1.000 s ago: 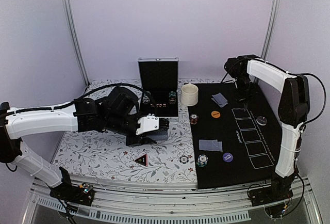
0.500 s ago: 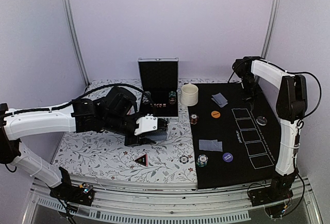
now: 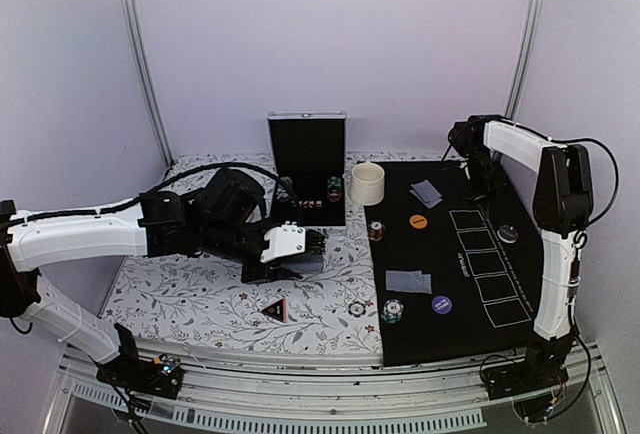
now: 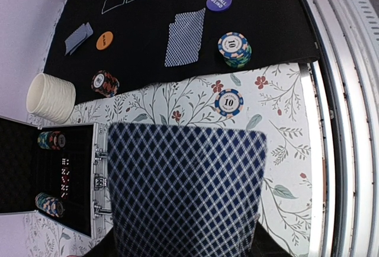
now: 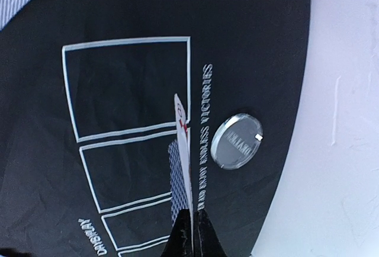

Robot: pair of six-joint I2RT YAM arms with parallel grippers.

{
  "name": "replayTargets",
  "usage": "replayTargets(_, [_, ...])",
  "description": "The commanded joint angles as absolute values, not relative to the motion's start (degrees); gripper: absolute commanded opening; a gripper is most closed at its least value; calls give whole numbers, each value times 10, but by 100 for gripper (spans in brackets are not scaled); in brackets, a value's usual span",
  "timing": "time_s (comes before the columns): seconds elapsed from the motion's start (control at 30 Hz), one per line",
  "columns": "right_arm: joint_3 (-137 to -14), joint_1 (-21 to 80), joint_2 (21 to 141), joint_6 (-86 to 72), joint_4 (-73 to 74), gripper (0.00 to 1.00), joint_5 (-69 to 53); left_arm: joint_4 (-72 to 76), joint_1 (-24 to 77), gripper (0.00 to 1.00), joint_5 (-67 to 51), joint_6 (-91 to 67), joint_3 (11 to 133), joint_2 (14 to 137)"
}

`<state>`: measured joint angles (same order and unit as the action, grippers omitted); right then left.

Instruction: Distribute texas hold em gaming equipment

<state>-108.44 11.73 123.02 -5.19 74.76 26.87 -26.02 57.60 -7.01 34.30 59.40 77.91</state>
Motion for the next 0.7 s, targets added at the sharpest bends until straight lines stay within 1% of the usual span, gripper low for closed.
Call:
replayTargets(0.0, [-1020, 132, 1143, -73, 767, 2, 203, -251, 585, 47, -75, 348, 588, 771])
replayTargets(0.1, [-970, 155, 1099, -91, 755, 2, 142, -251, 585, 48, -74, 349, 587, 769])
replayTargets(0.2, [-946, 177, 1072, -120, 758, 2, 116, -252, 585, 47, -78, 348, 588, 769])
replayTargets(0.33, [-888, 186, 1042, -178, 781, 2, 136, -252, 585, 47, -79, 348, 588, 766])
replayTargets(0.53, [-719, 193, 962, -240, 782, 2, 150, -251, 585, 48, -86, 350, 587, 759])
replayTargets(0.67, [-686, 196, 894, -266, 782, 2, 163, -250, 585, 48, -93, 350, 586, 755])
